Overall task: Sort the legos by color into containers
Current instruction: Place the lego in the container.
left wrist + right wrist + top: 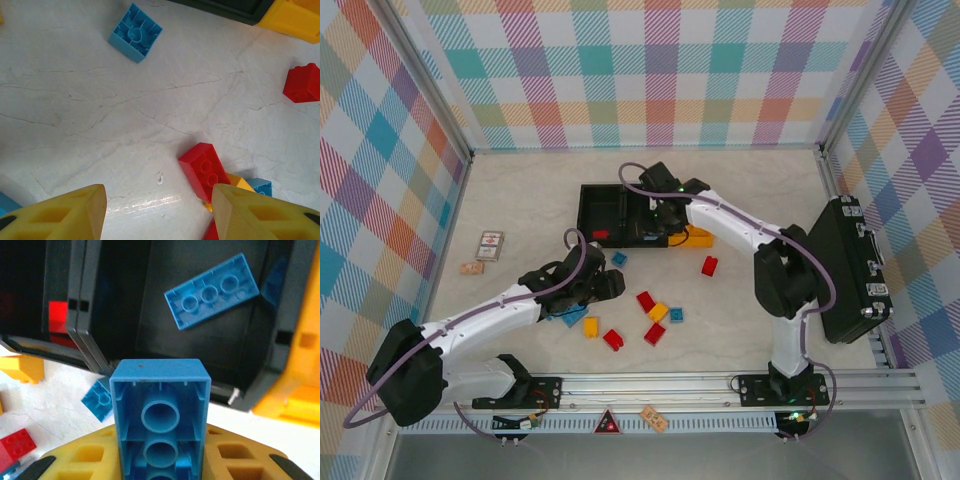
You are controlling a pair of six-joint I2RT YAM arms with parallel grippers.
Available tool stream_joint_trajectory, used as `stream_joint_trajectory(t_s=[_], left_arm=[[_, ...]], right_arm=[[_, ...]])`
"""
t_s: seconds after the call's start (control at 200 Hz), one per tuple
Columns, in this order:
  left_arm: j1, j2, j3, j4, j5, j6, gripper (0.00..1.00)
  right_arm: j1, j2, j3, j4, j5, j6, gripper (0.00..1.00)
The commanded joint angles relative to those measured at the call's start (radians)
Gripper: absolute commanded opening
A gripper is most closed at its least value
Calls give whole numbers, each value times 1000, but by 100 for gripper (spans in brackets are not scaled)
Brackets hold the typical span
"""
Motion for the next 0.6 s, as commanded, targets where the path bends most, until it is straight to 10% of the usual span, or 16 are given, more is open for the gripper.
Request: stream_joint_trajectory(t_s=[0.0, 0.595], left_arm=[[12, -43, -18, -48, -22, -12, 58], [20, -66, -30, -74, -39, -23, 58]], right_arm=[[-8, 52, 75, -58, -7, -11, 31], [-46, 299, 347, -106, -68, 21, 36]])
